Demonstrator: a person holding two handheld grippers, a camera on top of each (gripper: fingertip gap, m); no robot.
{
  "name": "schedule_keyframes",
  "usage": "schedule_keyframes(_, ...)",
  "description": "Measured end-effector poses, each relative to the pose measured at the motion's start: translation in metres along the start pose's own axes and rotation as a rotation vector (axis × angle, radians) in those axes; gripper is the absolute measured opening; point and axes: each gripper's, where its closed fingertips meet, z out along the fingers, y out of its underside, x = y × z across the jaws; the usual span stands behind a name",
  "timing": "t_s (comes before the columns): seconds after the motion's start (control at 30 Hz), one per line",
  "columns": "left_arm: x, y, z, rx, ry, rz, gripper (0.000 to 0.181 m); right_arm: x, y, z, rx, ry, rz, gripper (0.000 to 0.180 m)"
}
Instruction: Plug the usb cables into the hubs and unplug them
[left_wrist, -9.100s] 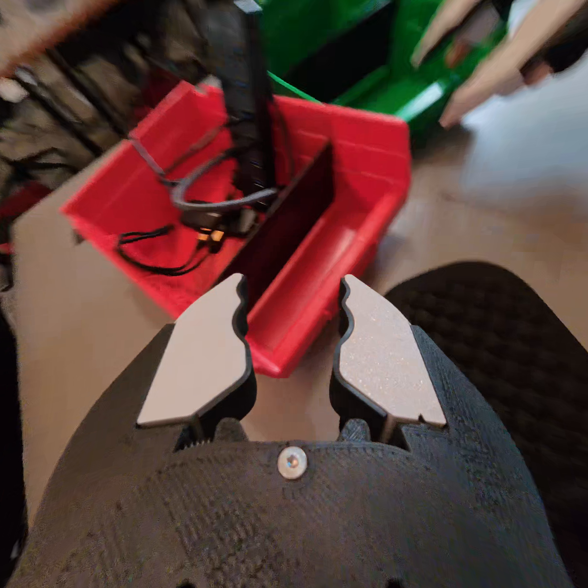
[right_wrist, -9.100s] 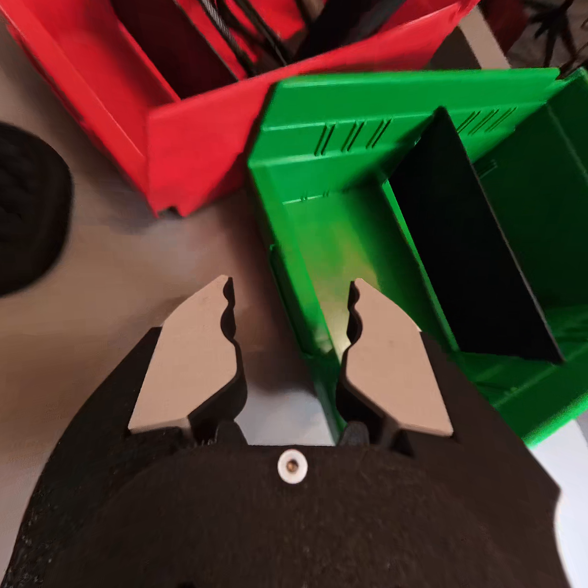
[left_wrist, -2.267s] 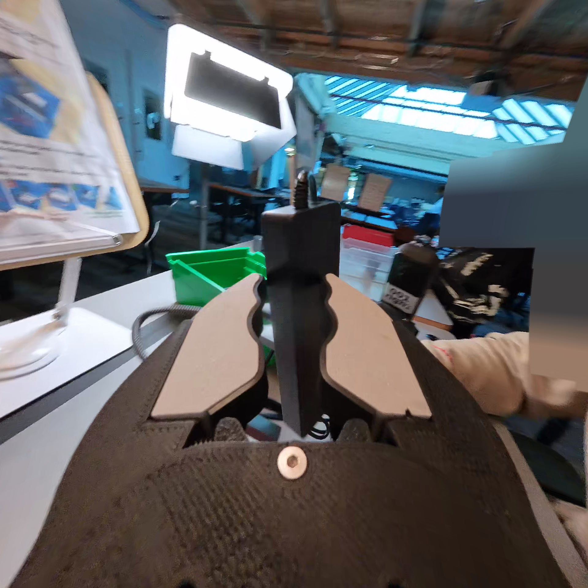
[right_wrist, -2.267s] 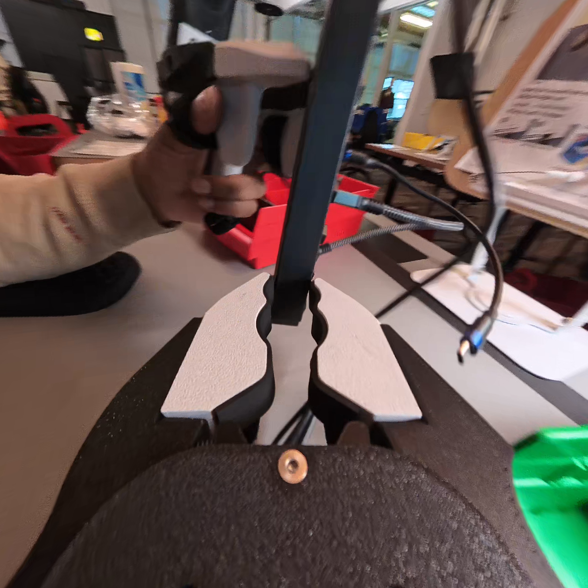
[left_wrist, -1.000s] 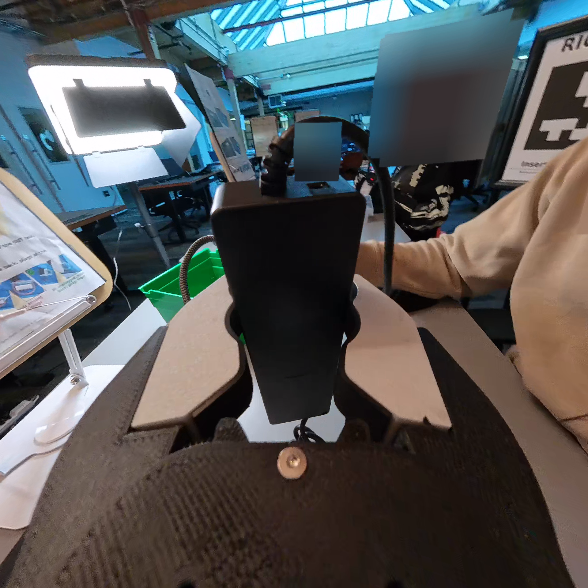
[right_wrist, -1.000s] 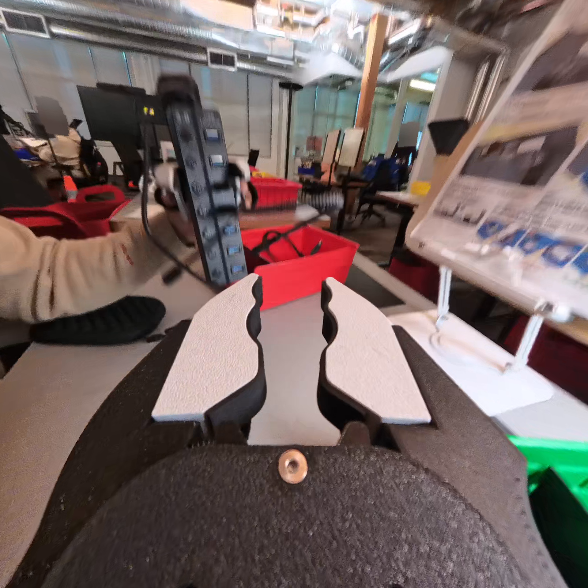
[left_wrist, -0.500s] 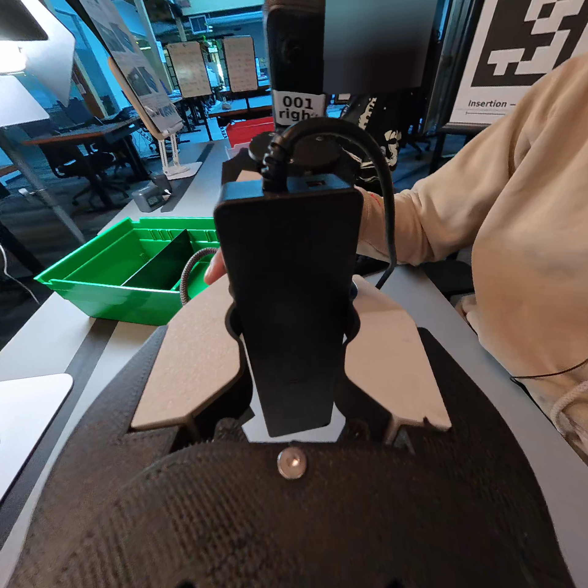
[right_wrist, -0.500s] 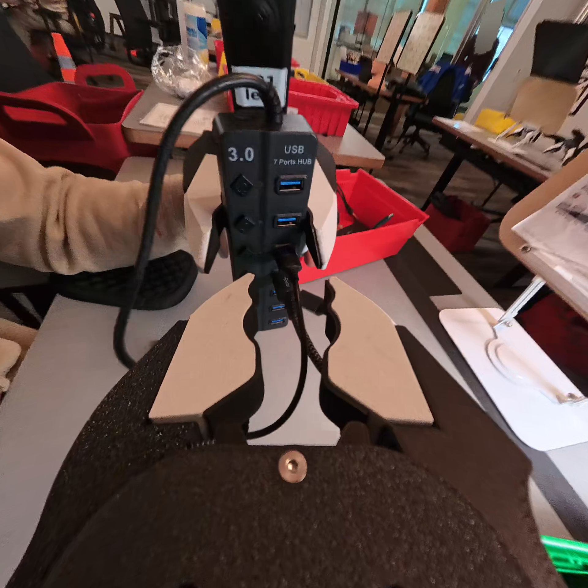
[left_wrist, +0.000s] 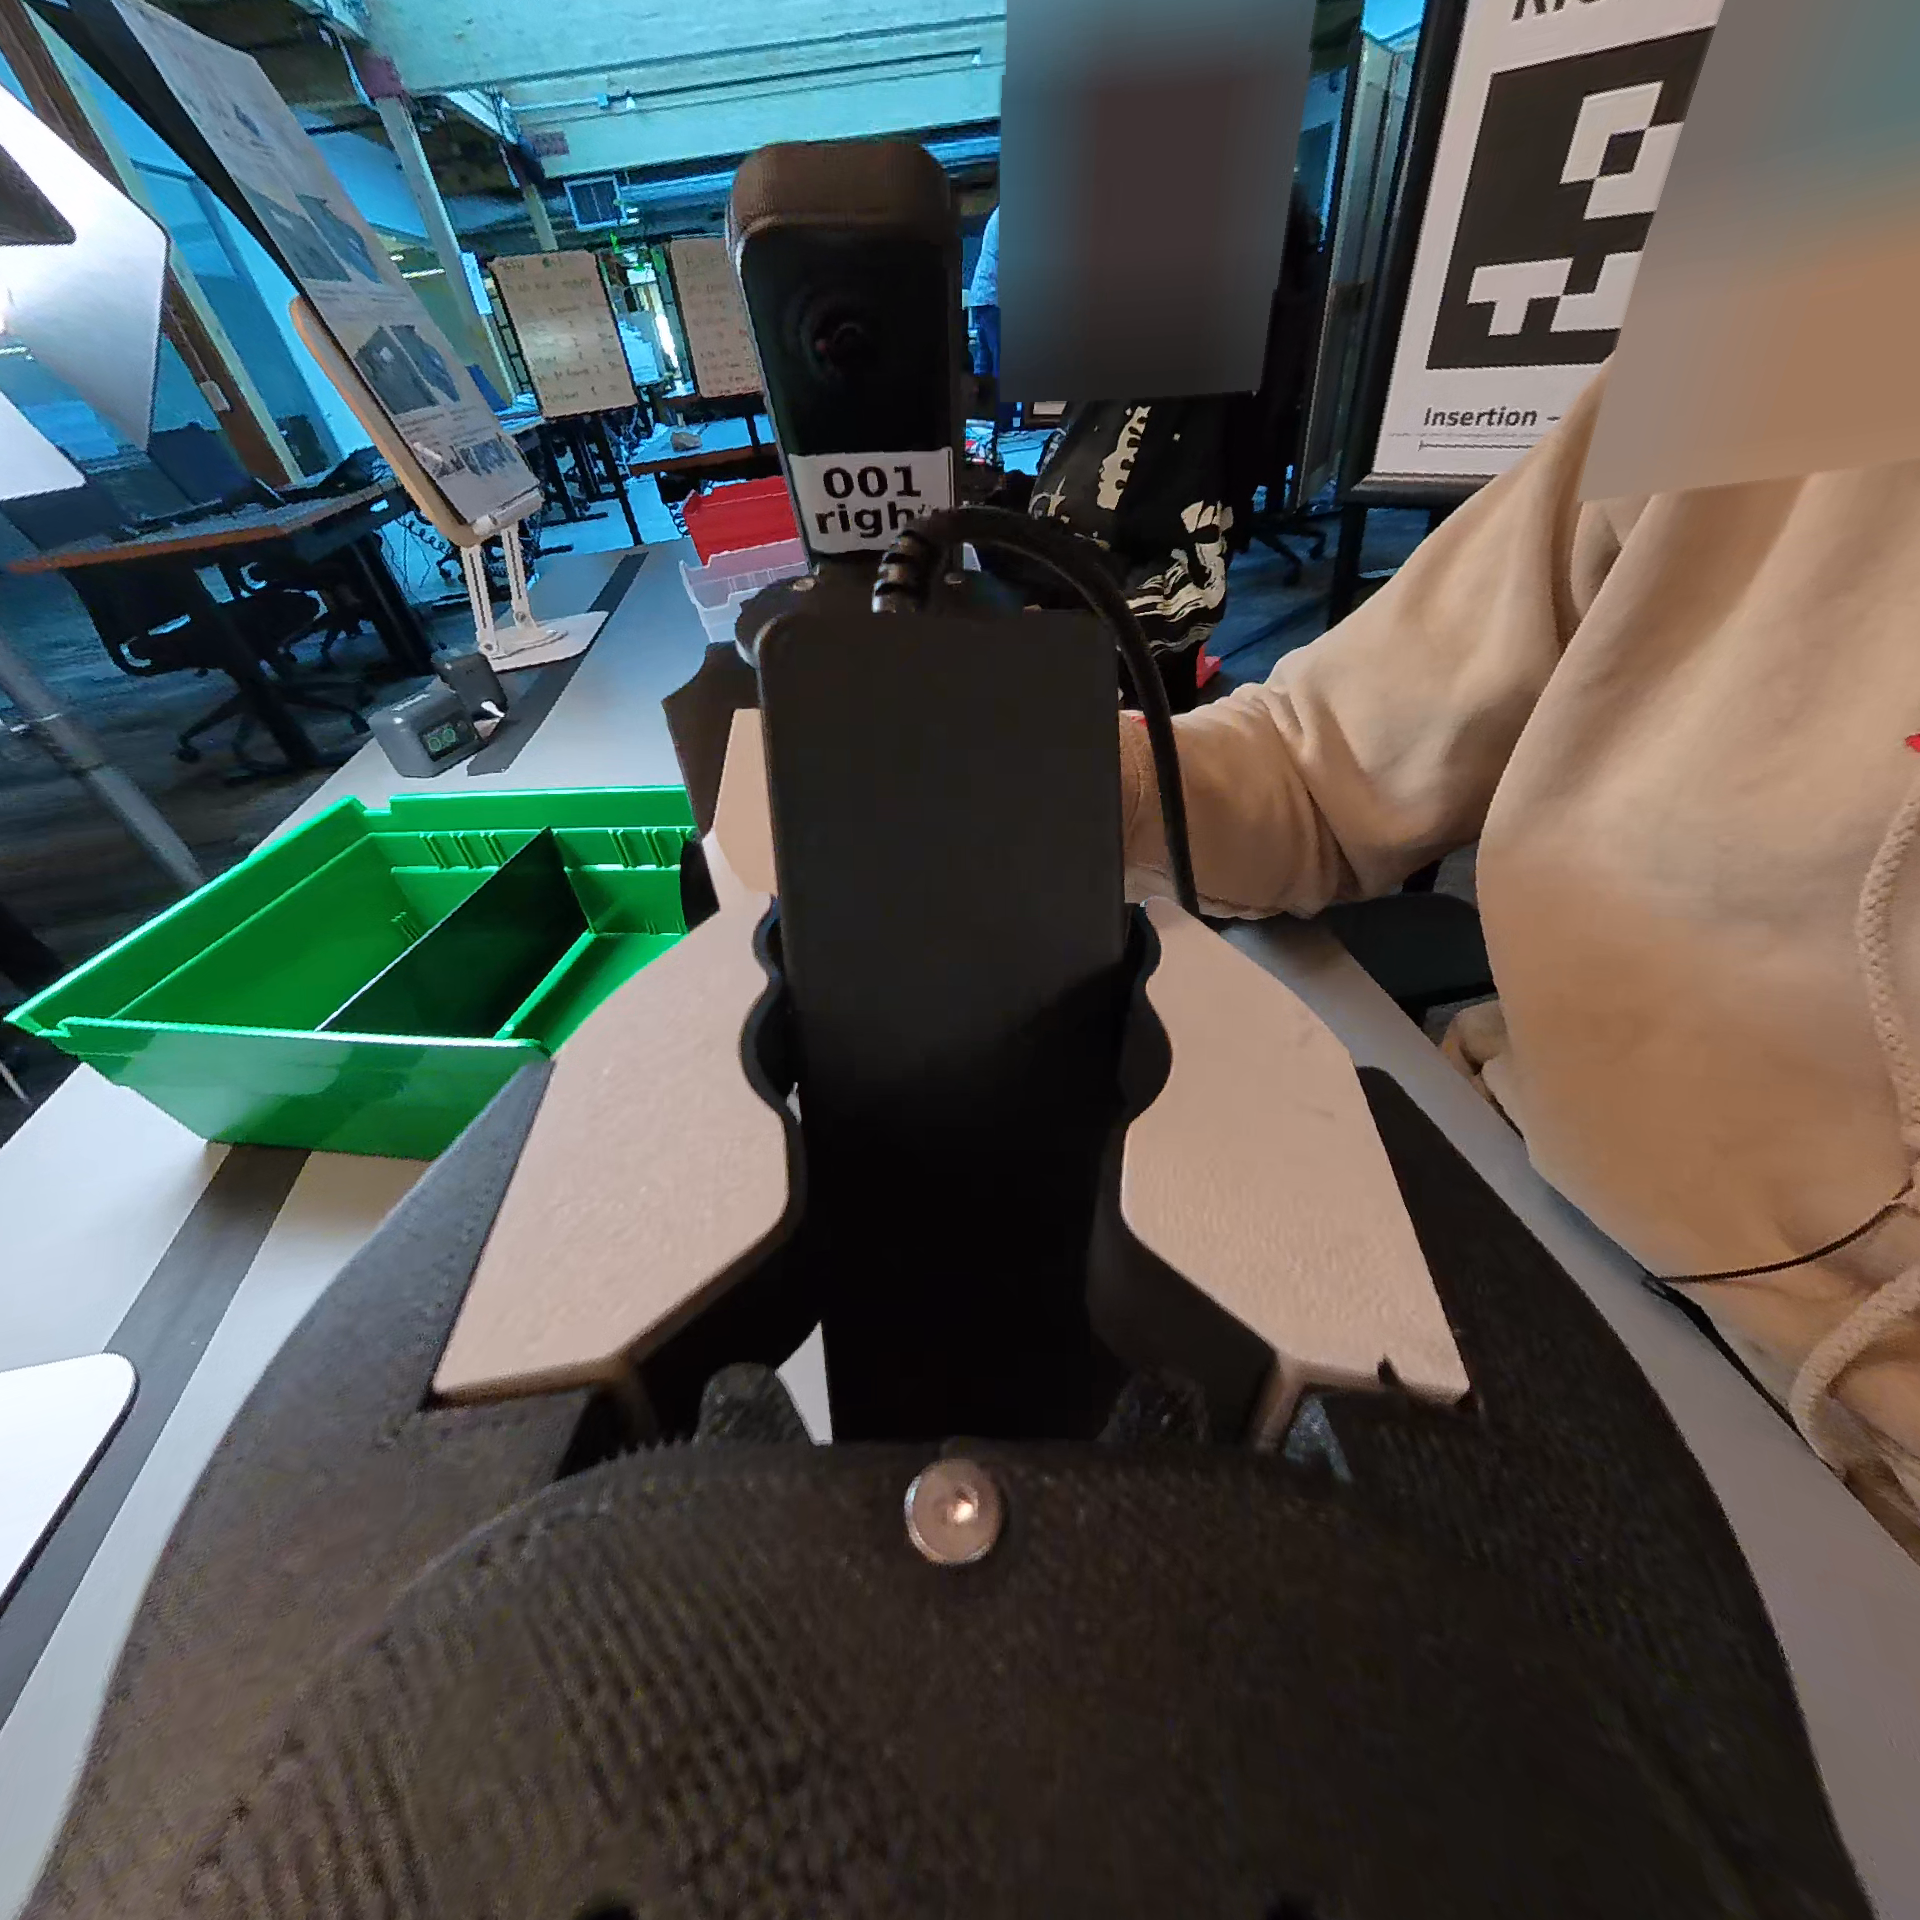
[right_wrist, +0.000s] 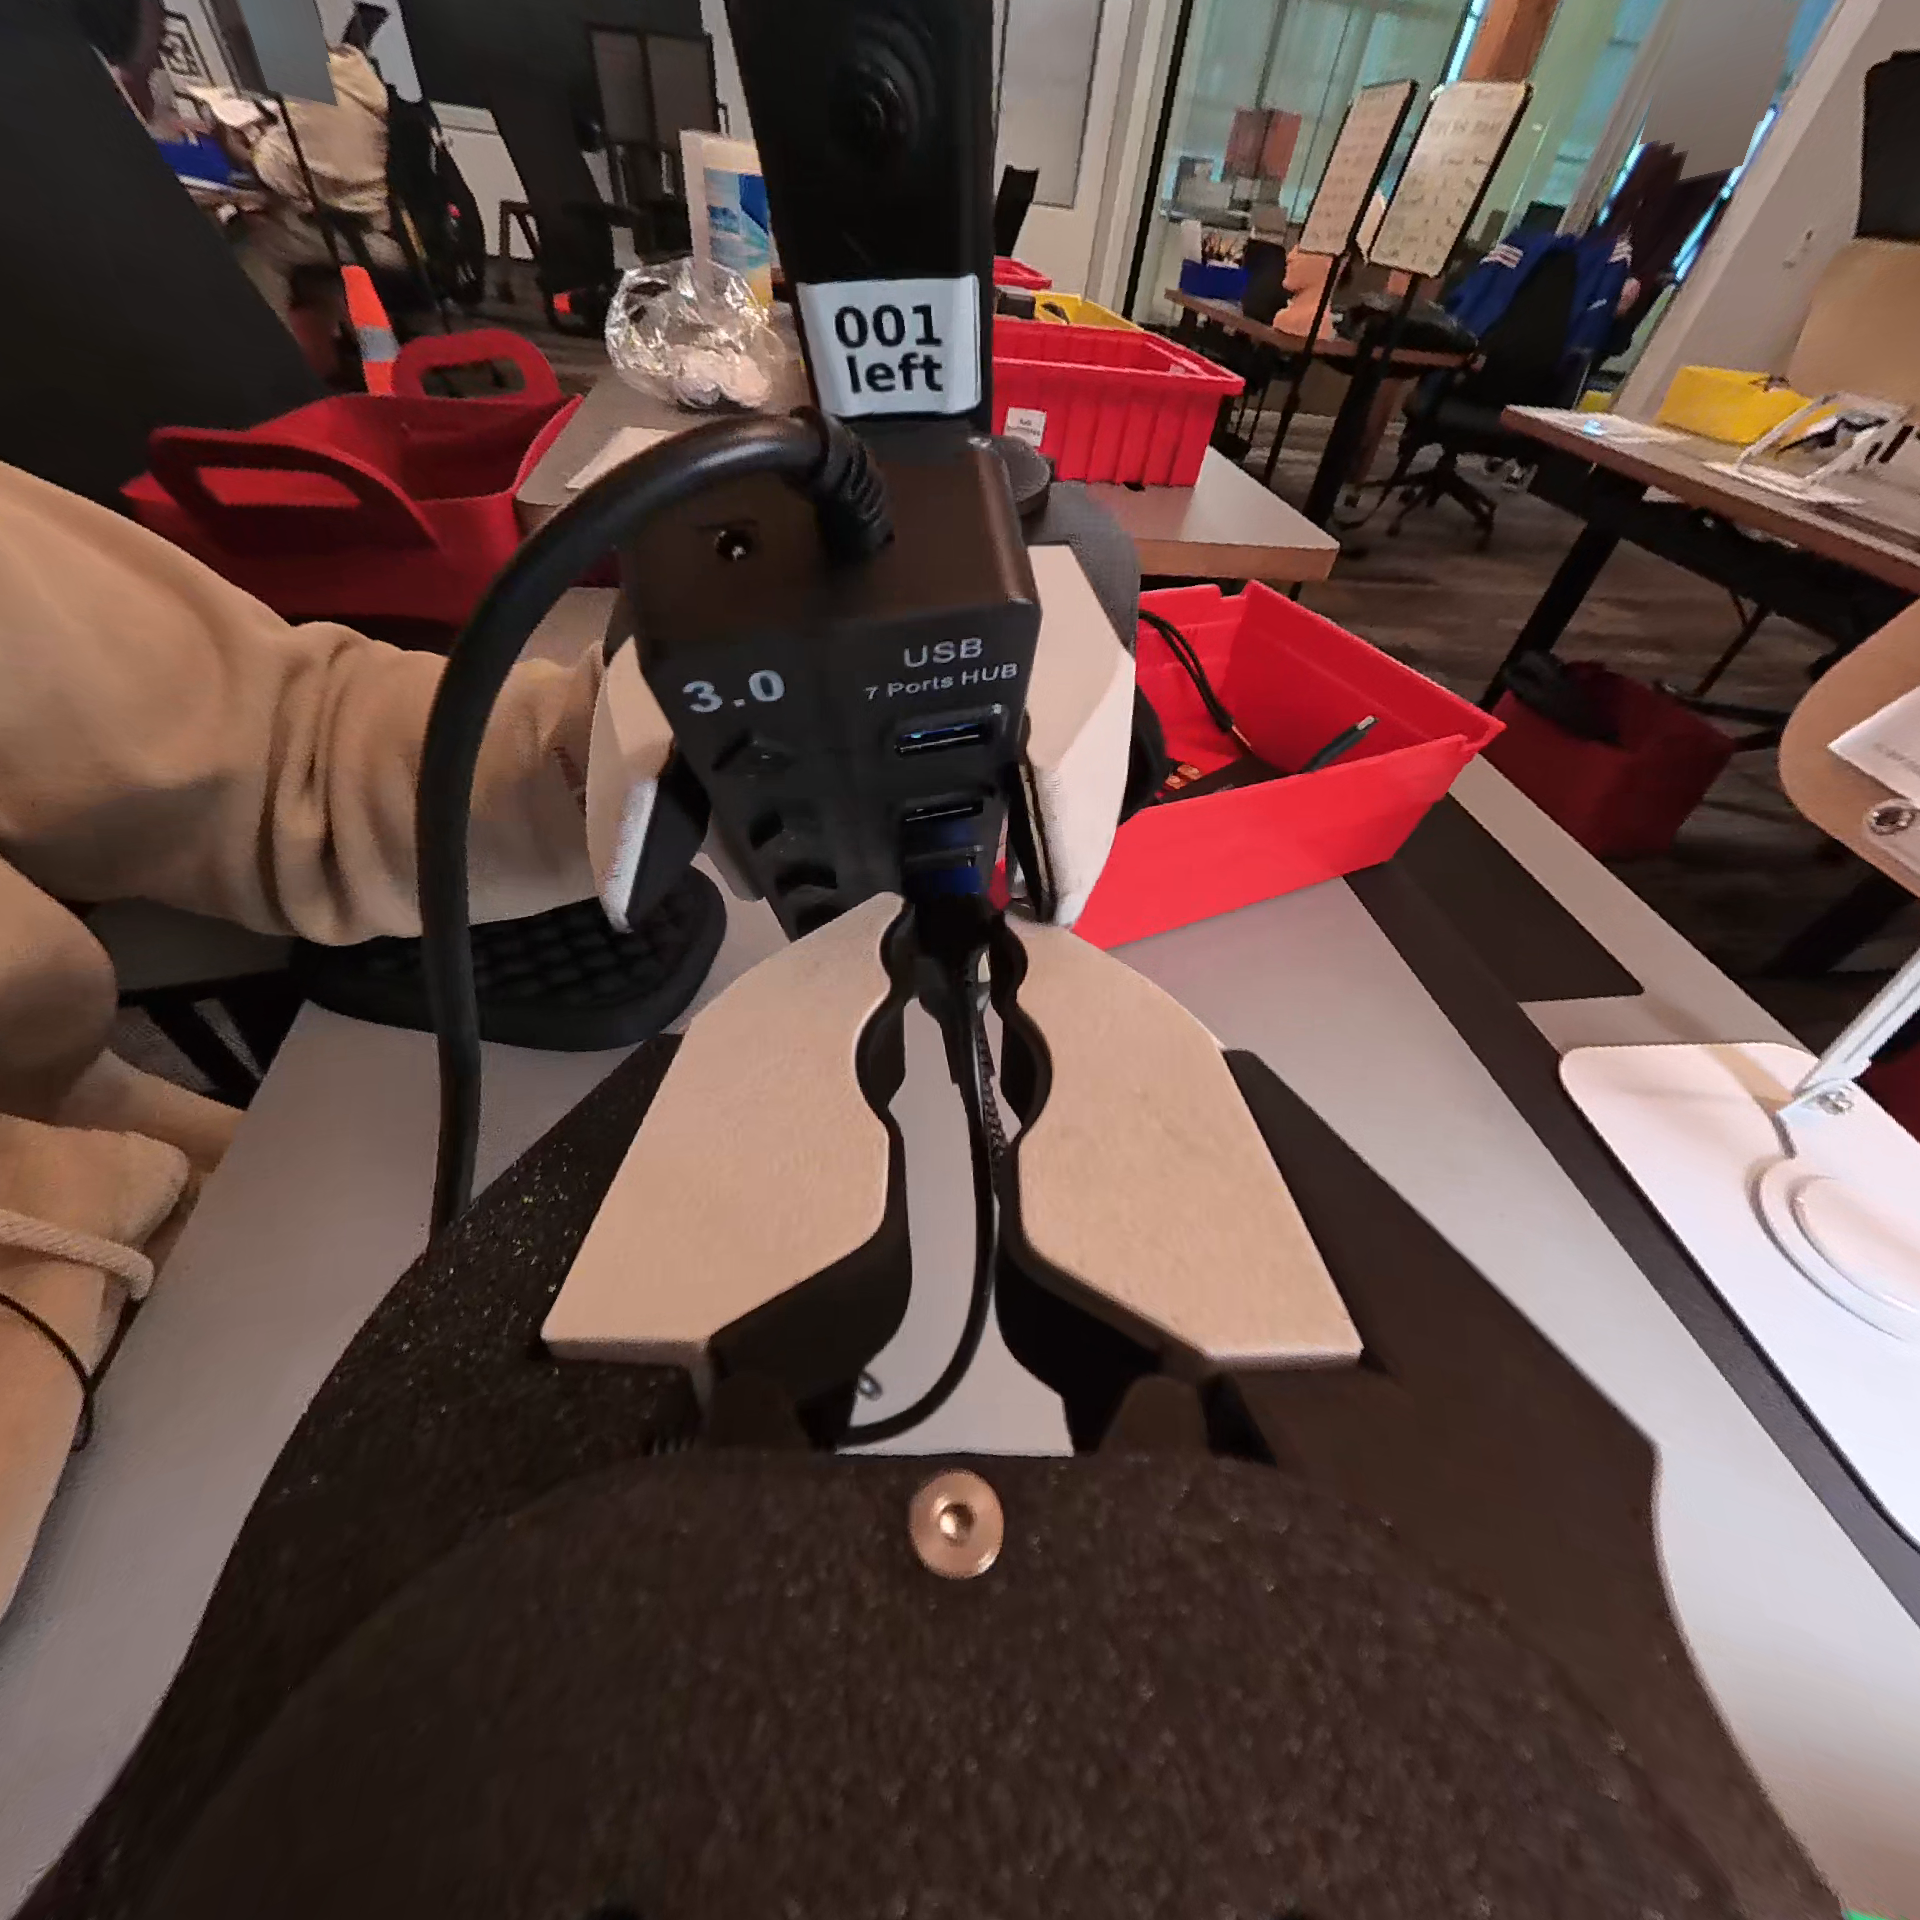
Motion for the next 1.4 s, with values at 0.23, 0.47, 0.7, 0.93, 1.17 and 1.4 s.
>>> schedule_keyframes(0.23, -0.013, 0.013, 0.000, 0.003, -0.030, -0.064, 0.062, 0.012, 0.002, -0.014, -0.060, 0.052, 0.015, 0.000)
schedule_keyframes(0.47, -0.006, 0.003, 0.005, 0.061, 0.003, -0.066, 0.062, 0.011, 0.021, -0.007, -0.145, 0.032, -0.014, 0.029)
schedule_keyframes(0.7, -0.003, -0.004, 0.001, 0.118, 0.039, -0.099, 0.062, 0.003, 0.016, -0.005, -0.134, 0.010, -0.045, 0.006)
schedule_keyframes(0.93, -0.014, 0.011, 0.000, 0.010, -0.052, -0.061, 0.061, 0.010, 0.017, -0.015, -0.182, 0.052, -0.042, 0.006)
schedule_keyframes(1.17, -0.016, 0.021, 0.000, -0.066, -0.079, -0.020, 0.059, 0.011, 0.021, -0.016, -0.200, 0.043, -0.048, 0.005)
schedule_keyframes(1.4, -0.015, 0.020, 0.000, -0.095, -0.094, 0.017, 0.058, 0.009, 0.019, -0.018, -0.193, 0.034, -0.069, 0.006)
